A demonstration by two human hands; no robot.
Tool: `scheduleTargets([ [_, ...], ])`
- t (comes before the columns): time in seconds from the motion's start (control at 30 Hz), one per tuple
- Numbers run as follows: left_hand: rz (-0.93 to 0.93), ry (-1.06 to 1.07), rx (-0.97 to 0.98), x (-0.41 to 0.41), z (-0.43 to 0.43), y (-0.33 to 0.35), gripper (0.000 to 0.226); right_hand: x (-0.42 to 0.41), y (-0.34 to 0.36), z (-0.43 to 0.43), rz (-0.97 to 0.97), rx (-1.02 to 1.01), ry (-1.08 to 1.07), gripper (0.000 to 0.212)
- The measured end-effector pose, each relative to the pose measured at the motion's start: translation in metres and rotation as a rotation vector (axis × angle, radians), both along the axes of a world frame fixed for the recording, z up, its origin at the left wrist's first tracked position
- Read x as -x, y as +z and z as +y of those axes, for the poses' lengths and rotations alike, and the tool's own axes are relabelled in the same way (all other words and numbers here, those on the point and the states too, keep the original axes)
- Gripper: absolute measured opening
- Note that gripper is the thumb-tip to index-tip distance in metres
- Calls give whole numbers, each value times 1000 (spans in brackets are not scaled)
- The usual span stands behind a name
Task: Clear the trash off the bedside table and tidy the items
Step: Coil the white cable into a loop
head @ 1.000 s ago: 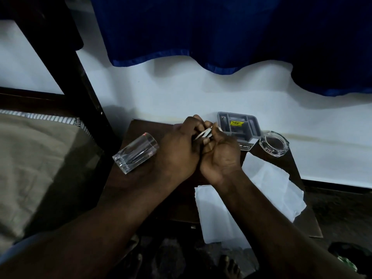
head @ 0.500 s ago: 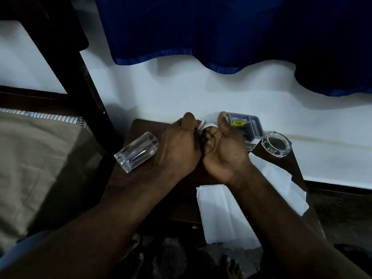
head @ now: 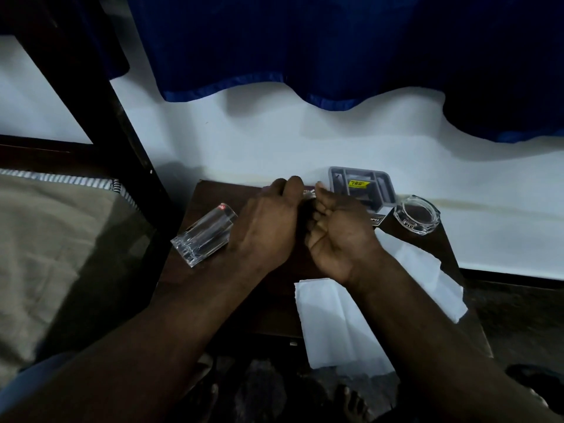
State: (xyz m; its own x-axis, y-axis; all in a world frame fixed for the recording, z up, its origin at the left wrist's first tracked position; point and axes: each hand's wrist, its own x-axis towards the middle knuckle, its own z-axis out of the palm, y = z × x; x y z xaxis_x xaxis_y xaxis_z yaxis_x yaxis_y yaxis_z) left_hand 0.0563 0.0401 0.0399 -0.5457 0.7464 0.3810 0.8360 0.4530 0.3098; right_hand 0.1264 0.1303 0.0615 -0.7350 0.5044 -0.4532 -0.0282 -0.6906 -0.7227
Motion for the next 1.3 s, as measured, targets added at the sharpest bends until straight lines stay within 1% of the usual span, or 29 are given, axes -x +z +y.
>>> scheduleTargets([
  [0.07, -9, 19, 12, 0, 0, 1, 45, -3, 2, 0, -22, -74, 59, 32],
  [0.2, 50, -7, 67, 0, 1, -2, 52, -6, 1, -4, -25, -53, 49, 19],
  [0.27, 41, -24, 70, 4, 1, -5, 51, -7, -3, -6, -55, -67, 54, 21],
  [0.3, 24, -26, 56, 5, 1, -6, 50, -7, -4, -5, -92, -118, 61, 21],
  [0.33, -3, -19, 30, 8, 2, -6, 48, -7, -4, -3, -139, -205, 56, 21],
  [0.37, -43, -7, -11, 10, 3, -7, 43, -7, -4, 2, -187, -333, 36, 19],
  [0.4, -94, 6, -65, 14, 4, -6, 37, -7, -5, 8, -241, -515, 4, 17],
  [0.47, -190, 15, -161, 24, 6, -7, 23, -9, -8, 24, -374, -983, -89, 7],
  [0.5, -236, 10, -182, 29, 6, -8, 19, -11, -9, 31, -392, -1152, -115, 4],
  [0.53, -287, 1, -191, 31, 5, -8, 17, -13, -11, 36, -373, -1259, -95, 13],
  [0.6, -392, -41, -193, 31, 4, -9, 14, -15, -16, 40, -276, -1327, 43, 29],
  [0.63, -430, -73, -186, 29, 3, -10, 13, -15, -18, 40, -243, -1345, 101, 34],
  [0.67, -459, -103, -175, 27, 3, -10, 14, -15, -20, 39, -225, -1363, 138, 34],
  [0.7, -486, -127, -165, 25, 3, -11, 14, -14, -22, 40, -213, -1360, 156, 30],
  [0.77, -543, -143, -171, 25, 5, -13, 12, -11, -23, 41, -198, -1292, 172, 18],
  [0.83, -611, -112, -219, 26, 8, -16, 10, -9, -24, 45, -199, -1226, 148, 10],
  [0.9, -734, -66, -284, 26, 9, -19, 13, -8, -26, 47, -238, -1239, 88, 4],
  [0.97, -881, -44, -353, 26, 11, -21, 16, -6, -30, 50, -296, -1262, -6, 7],
  [1.0, -933, -44, -375, 27, 11, -22, 15, -5, -30, 50, -307, -1237, -39, 9],
  [1.07, -998, -45, -404, 27, 11, -21, 12, -3, -31, 50, -302, -1169, -58, 12],
  [1.2, -1085, -70, -455, 26, 11, -22, 13, -1, -34, 46, -313, -1150, -79, 12],
  [1.23, -1111, -78, -470, 27, 11, -21, 15, 0, -33, 47, -305, -1094, -72, 11],
  [1.3, -1161, -73, -523, 30, 9, -18, 20, -1, -30, 50, -244, -889, -19, 8],
])
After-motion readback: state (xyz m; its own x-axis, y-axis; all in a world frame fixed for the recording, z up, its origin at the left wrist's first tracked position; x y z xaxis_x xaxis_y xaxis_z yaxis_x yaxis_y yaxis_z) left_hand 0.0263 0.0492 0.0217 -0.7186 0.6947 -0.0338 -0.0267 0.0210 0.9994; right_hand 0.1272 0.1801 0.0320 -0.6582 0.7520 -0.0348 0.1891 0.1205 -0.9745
